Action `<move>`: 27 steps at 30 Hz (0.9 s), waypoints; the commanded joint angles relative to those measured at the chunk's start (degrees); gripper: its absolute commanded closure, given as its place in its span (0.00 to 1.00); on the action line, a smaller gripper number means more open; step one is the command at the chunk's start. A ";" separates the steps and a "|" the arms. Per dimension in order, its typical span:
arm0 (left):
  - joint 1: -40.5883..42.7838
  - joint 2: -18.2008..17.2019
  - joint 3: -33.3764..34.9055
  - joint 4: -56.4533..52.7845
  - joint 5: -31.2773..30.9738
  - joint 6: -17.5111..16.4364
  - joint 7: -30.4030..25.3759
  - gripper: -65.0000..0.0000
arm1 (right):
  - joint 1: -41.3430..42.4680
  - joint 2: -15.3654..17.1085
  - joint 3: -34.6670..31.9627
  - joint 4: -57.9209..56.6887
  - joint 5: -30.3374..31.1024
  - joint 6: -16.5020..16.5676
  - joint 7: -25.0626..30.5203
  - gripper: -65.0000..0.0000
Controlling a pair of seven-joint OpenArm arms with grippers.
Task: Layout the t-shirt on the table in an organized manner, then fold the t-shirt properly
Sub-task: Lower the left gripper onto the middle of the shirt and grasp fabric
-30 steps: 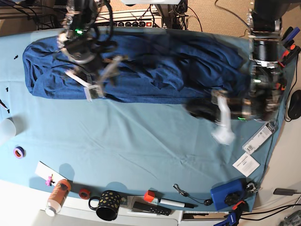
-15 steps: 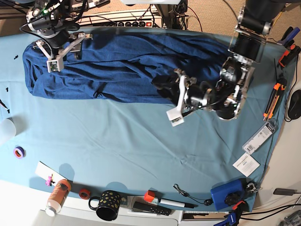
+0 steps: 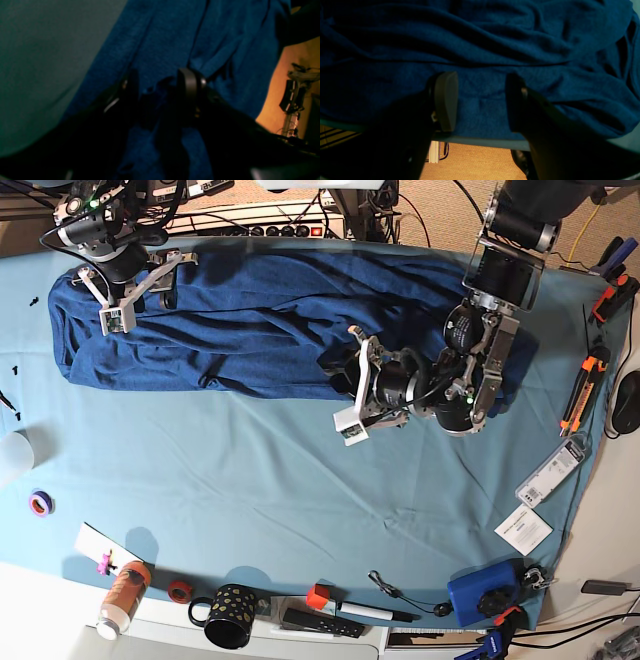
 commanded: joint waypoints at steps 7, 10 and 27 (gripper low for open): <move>-1.11 0.11 -0.17 0.92 4.15 -0.28 -1.14 0.65 | 0.02 0.24 0.26 0.92 0.92 0.15 1.22 0.54; -1.11 -0.07 -0.17 0.87 4.22 -0.28 -1.11 0.66 | 0.02 0.24 0.26 0.92 0.94 0.55 1.20 0.54; -2.27 -3.52 -0.33 2.08 0.66 -0.28 -0.92 1.00 | 0.17 0.24 0.26 0.92 0.94 0.55 1.88 0.54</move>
